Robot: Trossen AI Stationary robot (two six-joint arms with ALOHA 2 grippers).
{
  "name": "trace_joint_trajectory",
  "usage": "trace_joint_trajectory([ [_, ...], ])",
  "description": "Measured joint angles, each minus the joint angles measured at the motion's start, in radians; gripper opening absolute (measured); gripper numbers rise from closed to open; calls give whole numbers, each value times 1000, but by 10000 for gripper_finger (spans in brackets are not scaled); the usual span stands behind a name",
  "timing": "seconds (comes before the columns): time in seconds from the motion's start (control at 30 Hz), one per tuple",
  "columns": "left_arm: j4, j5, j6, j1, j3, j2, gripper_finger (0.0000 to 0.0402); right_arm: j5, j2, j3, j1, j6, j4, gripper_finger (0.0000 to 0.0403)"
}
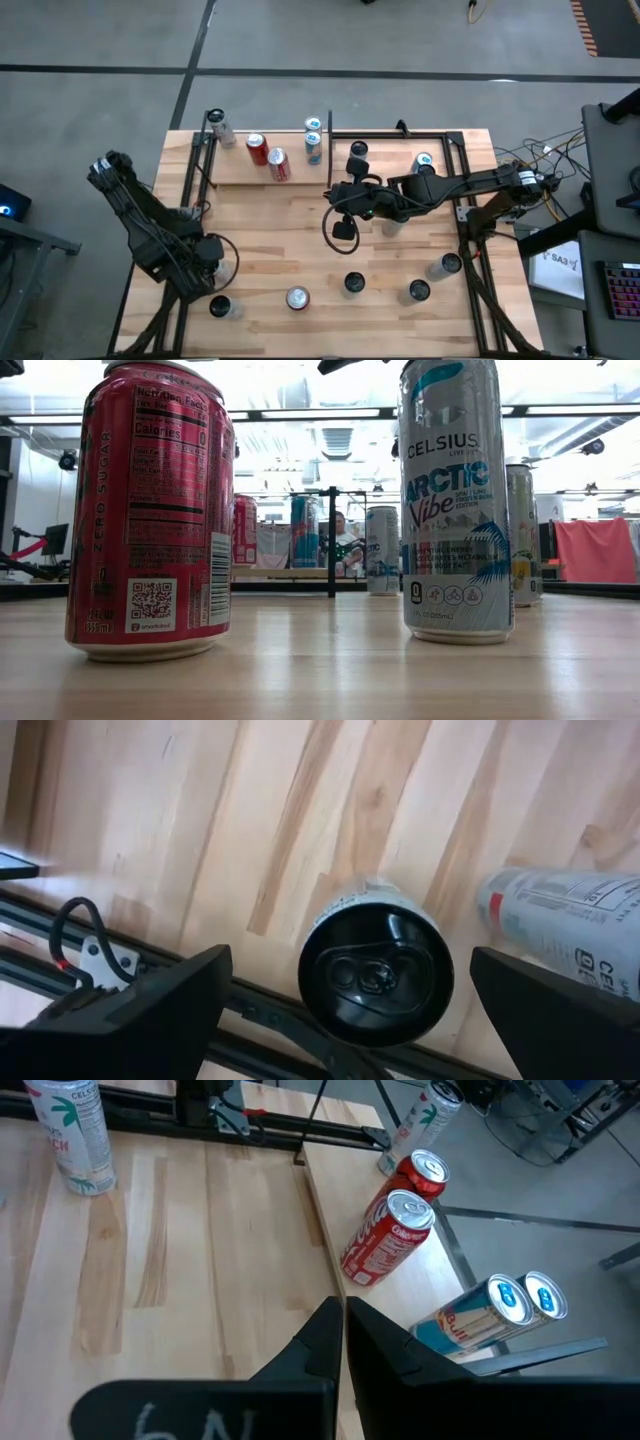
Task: Place canned beverage on shelf
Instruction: Put the top white and pink soda can on the shelf aligned with the other white and pink soda can
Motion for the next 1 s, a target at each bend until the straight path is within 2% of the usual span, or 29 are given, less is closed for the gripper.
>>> trace_joint_trajectory([
  [0.23,28,-3,3,-1,-4,-1,393,-1,0,0,0,2,-13,9],
  [1.0,118,-5,-63,-9,-143,0,394,-1,0,-61,-5,14,8,9],
])
